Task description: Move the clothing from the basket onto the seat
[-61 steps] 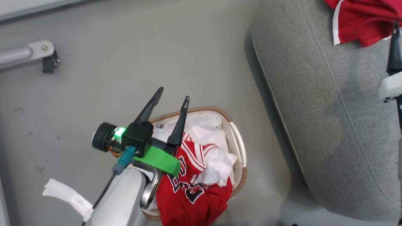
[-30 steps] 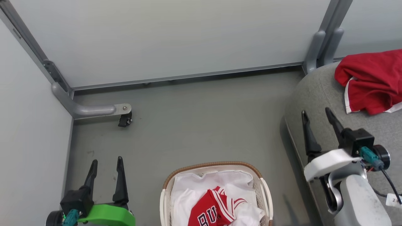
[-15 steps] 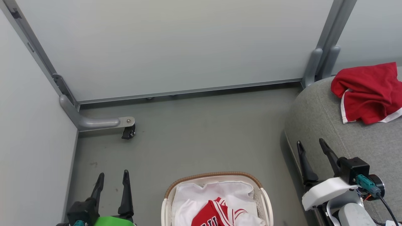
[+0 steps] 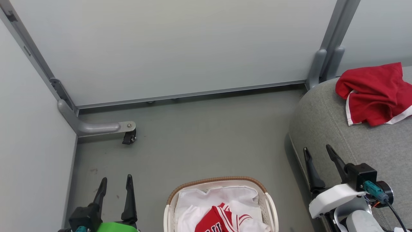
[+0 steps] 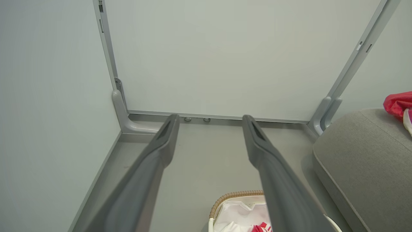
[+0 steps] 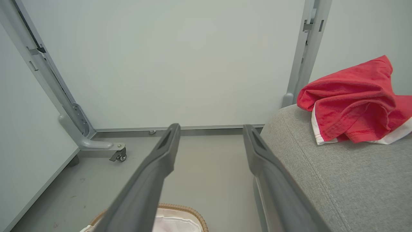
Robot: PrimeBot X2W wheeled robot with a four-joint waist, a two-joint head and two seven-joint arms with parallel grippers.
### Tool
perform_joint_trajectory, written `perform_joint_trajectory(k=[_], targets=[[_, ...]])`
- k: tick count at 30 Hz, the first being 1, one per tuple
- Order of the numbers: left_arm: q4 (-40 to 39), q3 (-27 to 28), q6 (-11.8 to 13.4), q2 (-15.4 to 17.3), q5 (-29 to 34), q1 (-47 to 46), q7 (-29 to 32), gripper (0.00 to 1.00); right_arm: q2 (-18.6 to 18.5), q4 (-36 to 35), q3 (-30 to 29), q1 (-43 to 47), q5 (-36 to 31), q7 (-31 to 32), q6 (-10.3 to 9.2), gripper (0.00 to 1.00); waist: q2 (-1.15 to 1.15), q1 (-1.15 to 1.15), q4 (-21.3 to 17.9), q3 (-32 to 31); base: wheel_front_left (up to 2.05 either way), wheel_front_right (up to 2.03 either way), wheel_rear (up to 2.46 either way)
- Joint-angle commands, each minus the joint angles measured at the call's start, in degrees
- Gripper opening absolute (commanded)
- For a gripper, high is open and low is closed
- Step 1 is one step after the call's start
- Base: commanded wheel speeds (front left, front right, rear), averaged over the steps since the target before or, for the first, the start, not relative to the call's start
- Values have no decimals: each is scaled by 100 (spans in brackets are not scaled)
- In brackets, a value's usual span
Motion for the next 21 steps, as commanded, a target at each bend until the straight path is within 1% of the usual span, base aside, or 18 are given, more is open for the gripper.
perform_joint_trajectory(k=[1, 12, 17, 21], targets=[[6, 1, 7, 4, -3, 33, 5, 100, -20, 2, -1, 30, -19, -12, -6, 100, 0, 0, -1, 1, 0, 0, 0], [40, -56, -21, 4, 25, -50, 5, 100, -20, -52, -8, 0, -67, -12, -6, 100, 0, 0, -17, 25, 0, 0, 0], [69, -148, -61, 4, 20, -259, 5, 100, -20, -115, -98, -90, -151, -12, -6, 100, 0, 0, -53, 103, 0, 0, 0], [124, -345, -115, 4, 74, -547, 5, 100, -20, -206, -229, -217, -245, -12, -6, 100, 0, 0, -99, 282, 0, 0, 0]])
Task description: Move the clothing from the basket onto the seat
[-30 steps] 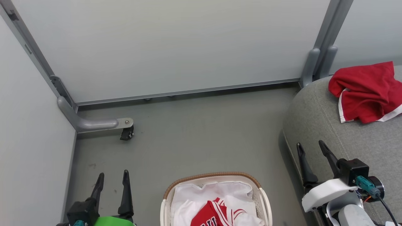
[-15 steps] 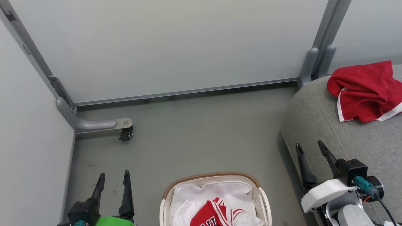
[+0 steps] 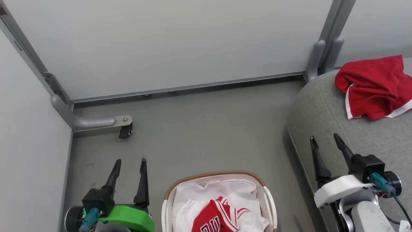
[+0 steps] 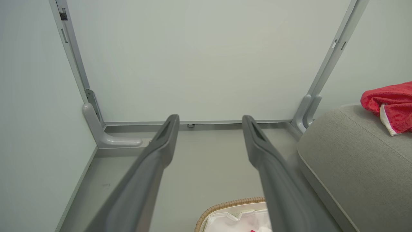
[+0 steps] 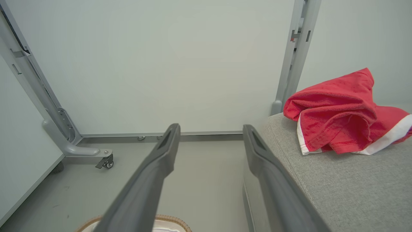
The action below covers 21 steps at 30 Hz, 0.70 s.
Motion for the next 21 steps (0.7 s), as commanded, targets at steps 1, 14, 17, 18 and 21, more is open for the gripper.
perform_joint_trajectory(k=[1, 14, 17, 18, 21], targets=[[59, -92, -42, 4, 51, -188, 5, 100, -20, -57, -58, -122, -66, -12, -6, 100, 0, 0, -46, 145, 0, 0, 0], [1408, -1474, -187, 11, -137, -1619, 5, 100, -20, -470, -319, -838, -371, -12, -6, 100, 0, 0, -383, 1399, 0, 0, 0], [1823, -1803, -197, 14, -179, -1939, 4, 100, -18, -568, -358, -1012, -387, -12, -6, 100, 0, 0, -497, 1759, 0, 0, 0], [1981, -1905, -200, 15, -157, -2064, 4, 100, -19, -603, -363, -1085, -391, -12, -6, 100, 0, 0, -549, 1901, 0, 0, 0], [2419, -2123, -214, 17, -228, -2305, 5, 100, -18, -689, -347, -1264, -377, -12, -6, 100, 0, 0, -694, 2277, 0, 0, 0]])
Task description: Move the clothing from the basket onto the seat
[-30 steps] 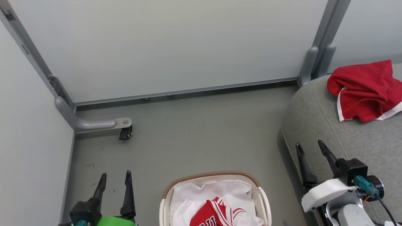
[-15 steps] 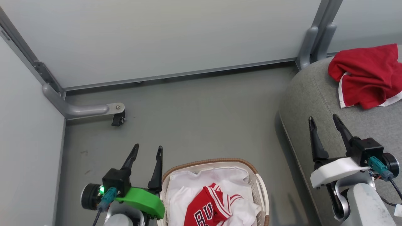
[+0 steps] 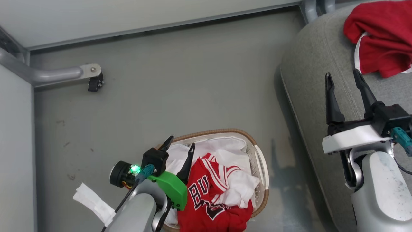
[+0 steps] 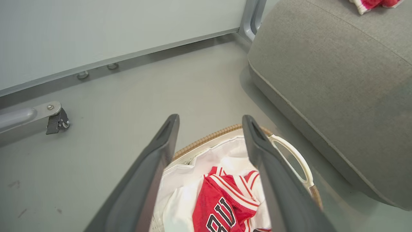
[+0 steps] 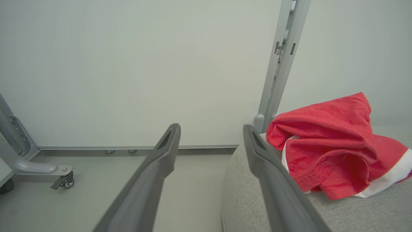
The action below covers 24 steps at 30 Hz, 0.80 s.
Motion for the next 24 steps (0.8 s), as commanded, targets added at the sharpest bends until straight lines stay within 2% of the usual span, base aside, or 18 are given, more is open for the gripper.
perform_joint_trajectory(k=[1, 8, 13, 24], targets=[[192, -84, -20, 34, -44, -192, 5, 100, -16, -57, 7, -131, -10, -11, -6, 100, 0, 0, -388, 795, 0, 0, 0], [1204, -546, -6, 37, -265, -743, 5, 100, -15, -209, 87, -601, 104, -11, -7, 100, 0, 0, -766, 1715, 0, 0, 0], [1831, -908, -29, 37, -174, -1066, 5, 100, -12, -279, 205, -882, 291, -11, -6, 100, 0, 0, -994, 2265, 0, 0, 0], [2553, -1391, -12, 37, -156, -1655, 13, 100, -13, -483, 475, -1250, 568, -11, -6, 100, 0, 0, -1317, 3090, 0, 0, 0]])
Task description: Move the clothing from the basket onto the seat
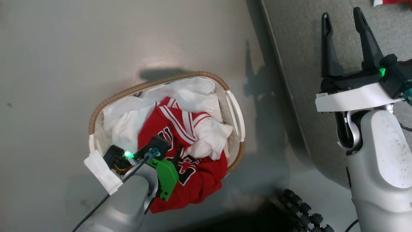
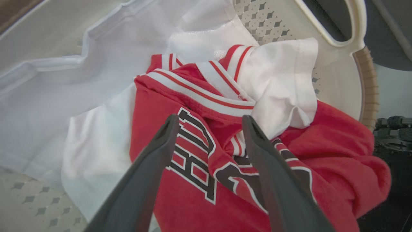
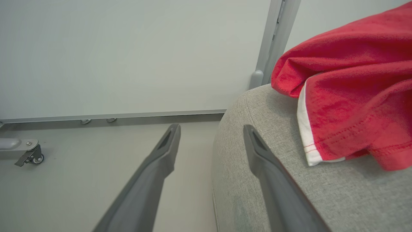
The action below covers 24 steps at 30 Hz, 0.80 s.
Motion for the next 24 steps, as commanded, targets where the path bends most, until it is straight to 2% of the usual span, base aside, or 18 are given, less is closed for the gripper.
perform_joint_trajectory(k=[1, 17, 24], targets=[[67, -45, 15, 41, 27, -192, 26, 100, -10, -54, 25, -110, 51, -11, -6, 100, 0, -1, -379, 548, 0, 0, 0], [569, -503, -34, 40, -18, -820, 50, 100, -10, -572, 130, -373, 264, -11, -6, 100, 0, -1, -634, 1251, 0, 0, 0], [768, -527, 164, 66, -25, -998, 46, 100, -10, -660, 124, -380, 282, -11, -6, 100, 0, -1, -646, 1356, 0, 0, 0]])
